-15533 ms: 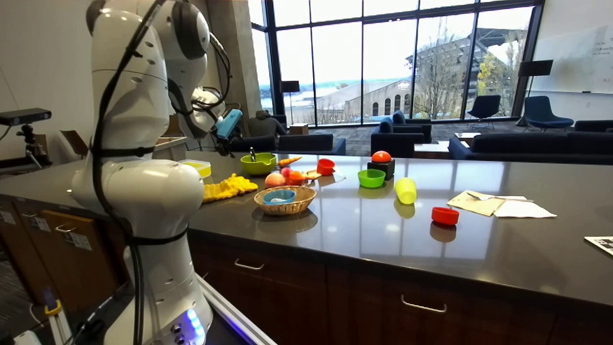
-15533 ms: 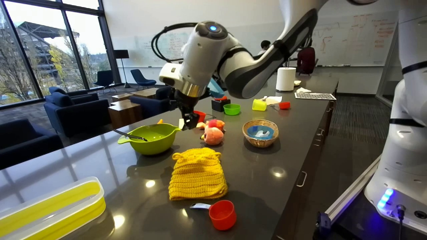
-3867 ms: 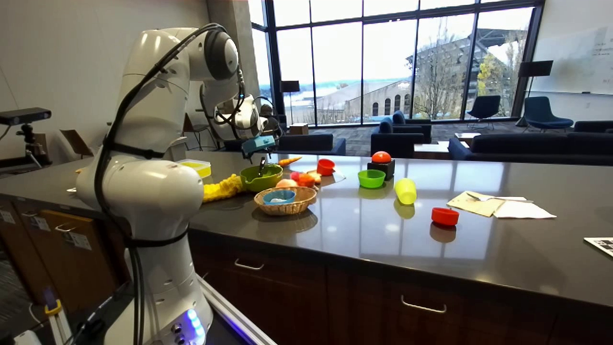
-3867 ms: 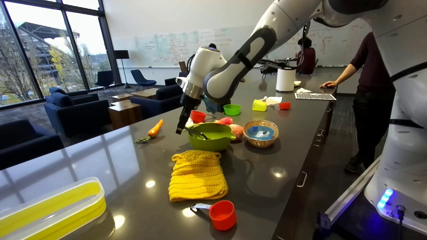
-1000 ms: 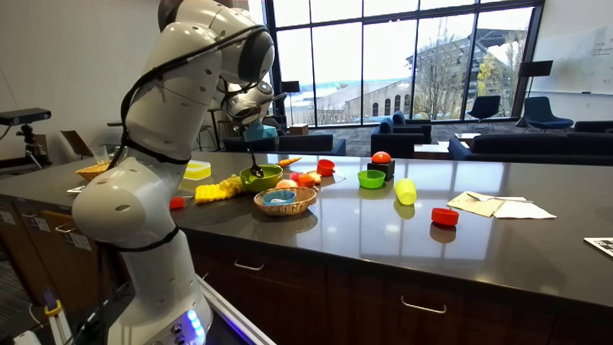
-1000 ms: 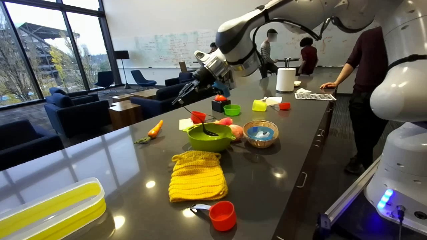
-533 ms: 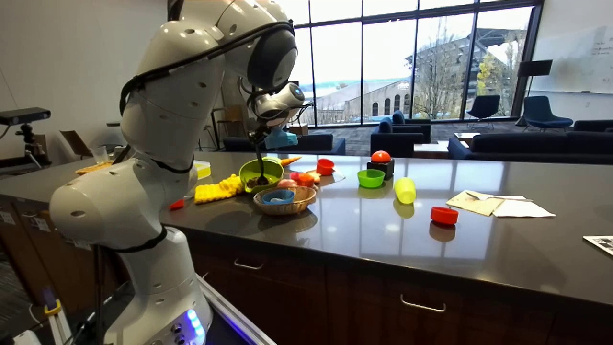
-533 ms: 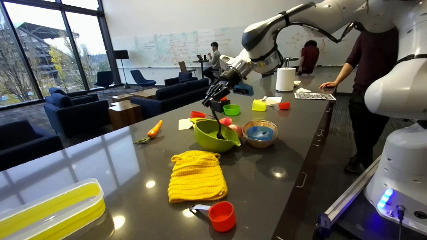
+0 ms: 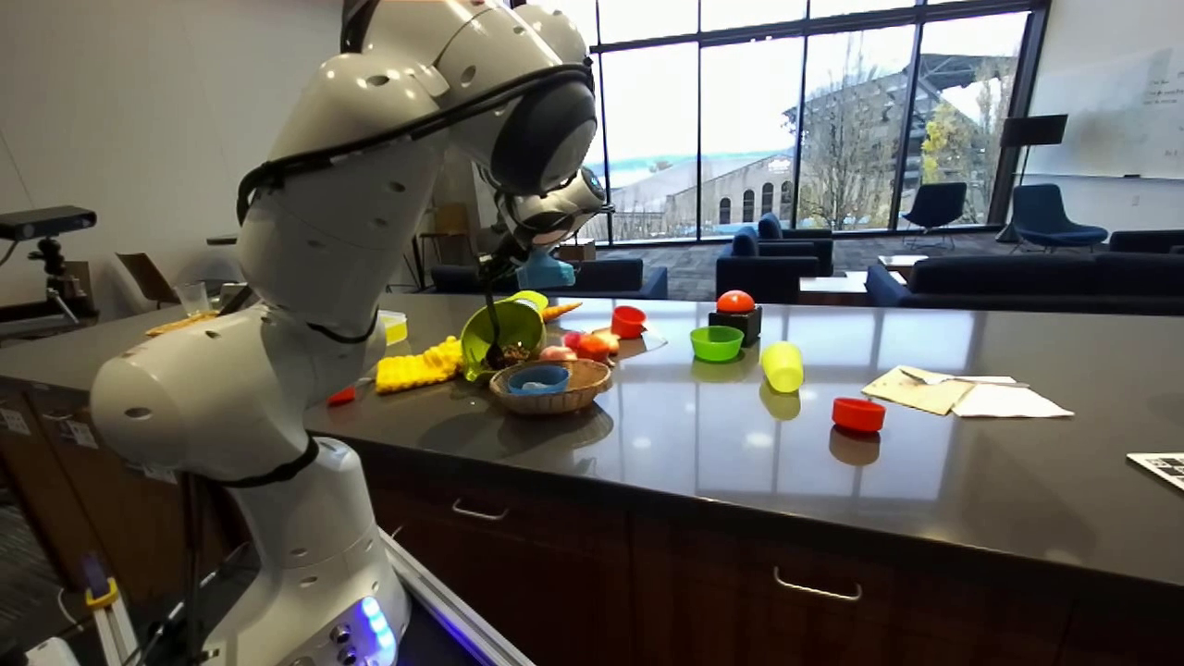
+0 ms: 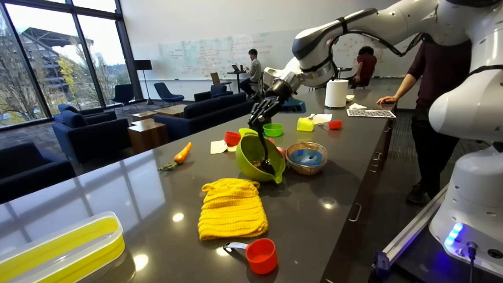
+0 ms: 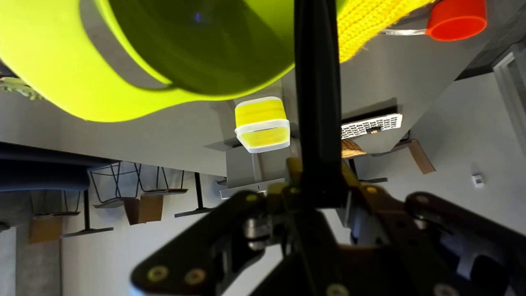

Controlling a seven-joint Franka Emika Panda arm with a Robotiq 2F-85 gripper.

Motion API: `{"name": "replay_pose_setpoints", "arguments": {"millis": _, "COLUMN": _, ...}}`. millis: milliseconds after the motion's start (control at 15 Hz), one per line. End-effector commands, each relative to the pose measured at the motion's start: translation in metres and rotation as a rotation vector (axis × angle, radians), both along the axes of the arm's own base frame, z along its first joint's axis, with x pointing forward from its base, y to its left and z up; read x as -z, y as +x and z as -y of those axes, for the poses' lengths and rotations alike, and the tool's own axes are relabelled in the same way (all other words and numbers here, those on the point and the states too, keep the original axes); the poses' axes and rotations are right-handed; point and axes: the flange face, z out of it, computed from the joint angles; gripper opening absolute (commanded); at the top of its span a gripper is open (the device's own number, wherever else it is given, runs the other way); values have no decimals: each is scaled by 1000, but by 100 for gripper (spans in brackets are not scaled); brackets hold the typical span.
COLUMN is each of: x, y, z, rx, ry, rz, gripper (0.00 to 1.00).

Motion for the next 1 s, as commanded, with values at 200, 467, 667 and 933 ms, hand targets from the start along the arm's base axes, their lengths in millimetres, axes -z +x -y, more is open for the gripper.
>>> {"name": "replay_pose_setpoints", "arguments": {"millis": 200, "x": -10, "y": -13, "z": -29, "rx": 0, "ry": -19, "rz": 12, "gripper": 5}}
{"name": "replay_pose_setpoints", "arguments": {"millis": 467, "x": -10, "y": -10, "z": -42, "rx": 13, "ry": -26, "rz": 42, "gripper": 5}}
{"name": "replay_pose_setpoints", "arguments": {"millis": 667, "x": 0, "y": -2, "z": -41, "rx": 37, "ry": -17, "rz": 29, "gripper": 5}}
{"name": "replay_pose_setpoints", "arguments": {"millis": 933, "x": 10, "y": 8, "z": -40, "rx": 46, "ry": -16, "rz": 16, "gripper": 5}}
